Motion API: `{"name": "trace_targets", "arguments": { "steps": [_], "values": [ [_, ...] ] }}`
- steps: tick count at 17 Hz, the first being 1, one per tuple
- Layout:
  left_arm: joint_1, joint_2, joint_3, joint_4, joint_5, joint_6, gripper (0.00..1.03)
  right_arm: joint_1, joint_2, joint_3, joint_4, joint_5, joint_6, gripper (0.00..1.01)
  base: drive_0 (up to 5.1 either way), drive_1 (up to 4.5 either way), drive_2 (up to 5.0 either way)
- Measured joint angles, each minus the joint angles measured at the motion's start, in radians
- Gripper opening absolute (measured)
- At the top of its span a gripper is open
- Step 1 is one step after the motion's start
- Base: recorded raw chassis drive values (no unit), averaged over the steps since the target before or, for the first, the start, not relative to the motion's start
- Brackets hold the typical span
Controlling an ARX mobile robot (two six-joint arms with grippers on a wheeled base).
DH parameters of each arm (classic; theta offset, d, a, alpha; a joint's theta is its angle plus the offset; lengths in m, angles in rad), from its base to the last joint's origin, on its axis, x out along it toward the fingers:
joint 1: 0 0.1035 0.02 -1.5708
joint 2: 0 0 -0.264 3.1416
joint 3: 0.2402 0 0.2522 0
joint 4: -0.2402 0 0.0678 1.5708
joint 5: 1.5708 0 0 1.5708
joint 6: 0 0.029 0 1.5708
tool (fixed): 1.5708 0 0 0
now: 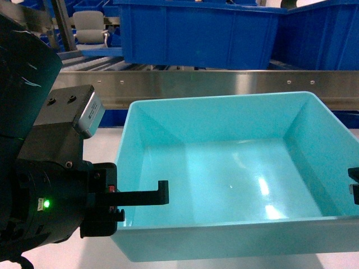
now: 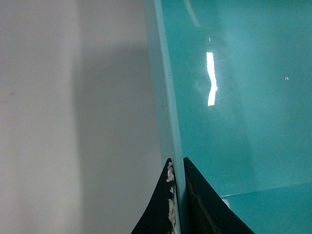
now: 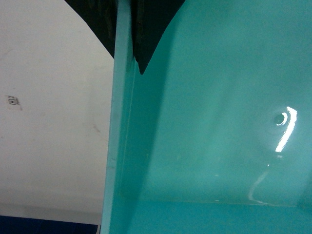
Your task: Organize blue bins on left shelf correctly
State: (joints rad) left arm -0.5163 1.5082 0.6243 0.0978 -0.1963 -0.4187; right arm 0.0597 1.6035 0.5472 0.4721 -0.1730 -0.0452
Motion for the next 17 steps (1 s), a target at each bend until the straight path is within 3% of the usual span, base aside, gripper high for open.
{"name": "trace_targets", "arguments": {
  "steps": [4,9,17],
  "values": [
    [0.0,0.0,0.0,0.0,0.001,0.0,0.02,0.0,0.0,0.0,-0.001,0.0,0.0,0.02,0.0,0.0,0.0],
    [0.0,0.0,0.0,0.001,0.001,0.0,0.02,0.0,0.0,0.0,0.0,0.0,0.0,0.02,-5.1,2.32,2.3],
    [-0.001,0.0,0.0,0.0,0.0,0.0,0.02,0.0,0.0,-0.001,-0.001,0.0,0.0,0.02,-4.3,0.44,4.3]
  ]
}}
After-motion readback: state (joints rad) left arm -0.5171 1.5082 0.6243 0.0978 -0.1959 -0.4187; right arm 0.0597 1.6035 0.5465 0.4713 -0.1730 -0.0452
